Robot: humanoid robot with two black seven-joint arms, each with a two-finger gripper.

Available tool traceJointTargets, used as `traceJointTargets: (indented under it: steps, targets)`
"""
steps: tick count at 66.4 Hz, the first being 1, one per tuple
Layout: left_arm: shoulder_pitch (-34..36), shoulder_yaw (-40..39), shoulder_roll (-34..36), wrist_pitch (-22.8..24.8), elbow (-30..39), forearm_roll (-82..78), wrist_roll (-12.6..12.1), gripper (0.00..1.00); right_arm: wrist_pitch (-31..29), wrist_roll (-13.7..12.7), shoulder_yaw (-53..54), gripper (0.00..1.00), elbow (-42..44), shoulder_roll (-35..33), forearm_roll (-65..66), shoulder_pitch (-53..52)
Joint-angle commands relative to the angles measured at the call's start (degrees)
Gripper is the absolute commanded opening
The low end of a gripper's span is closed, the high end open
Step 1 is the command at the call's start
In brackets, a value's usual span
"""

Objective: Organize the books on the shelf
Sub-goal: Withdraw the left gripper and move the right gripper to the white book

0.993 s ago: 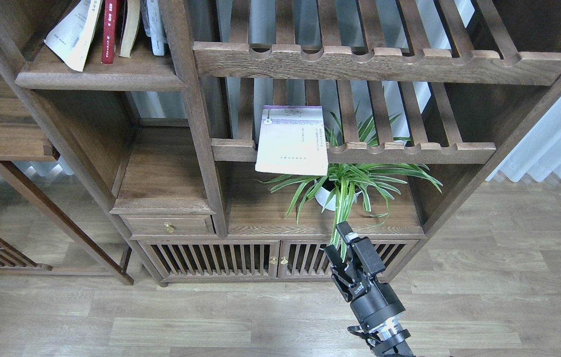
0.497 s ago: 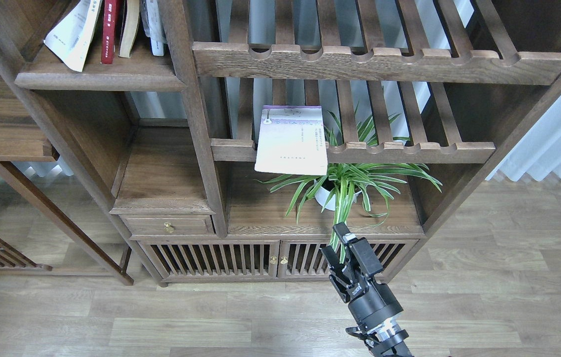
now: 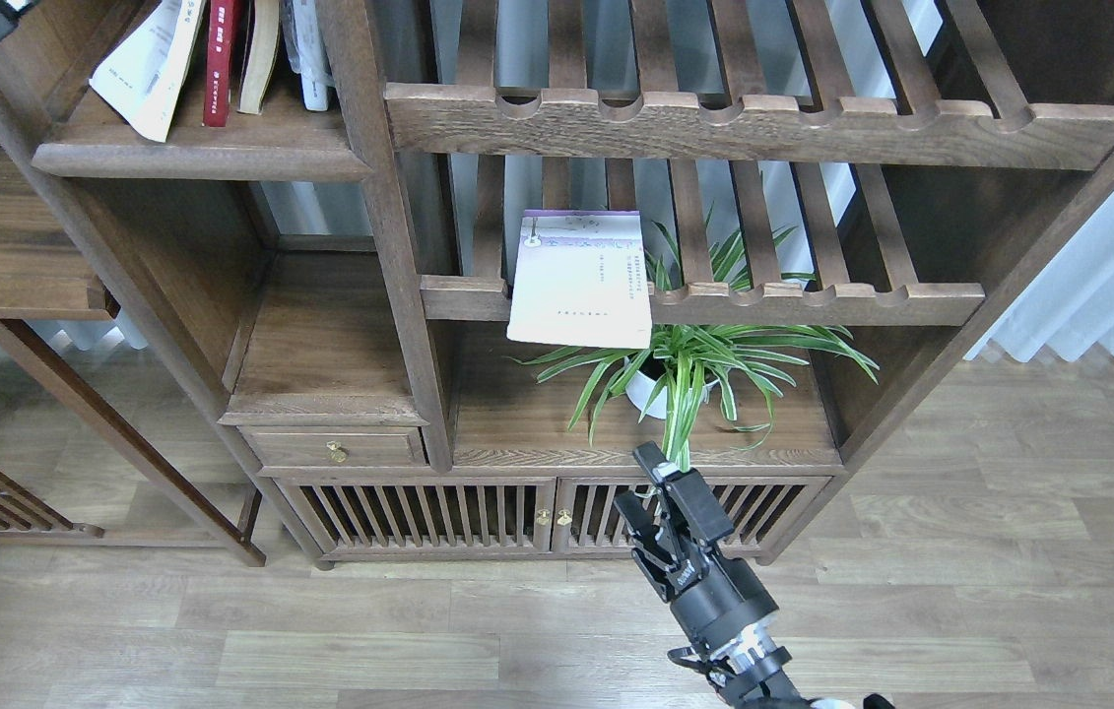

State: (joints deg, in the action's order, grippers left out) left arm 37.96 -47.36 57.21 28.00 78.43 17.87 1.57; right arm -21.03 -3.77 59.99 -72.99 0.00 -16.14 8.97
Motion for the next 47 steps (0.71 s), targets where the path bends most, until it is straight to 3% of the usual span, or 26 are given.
traceJointTargets:
  steps: [1,23,47]
  targets:
    - [-5.95,-0.36,-0.25,0.00,0.67,-0.02,0.54,0.81,1.69,0.08,-0.49,1.00,-0.31,0.00,-0.03,-0.79]
    - [-14.31,-0.54,-0.87,0.00,0.06,-0.38,0.62,0.81,4.24,-0.01,-1.72,1.00,-0.40,0.00,-0.11,-1.50]
    - [-20.81,-0.45,-2.54,0.00,-8.02,-0.38,0.71,0.84,6.70,0.08,-4.88,1.00,0.30,0.00,-0.64,-2.64]
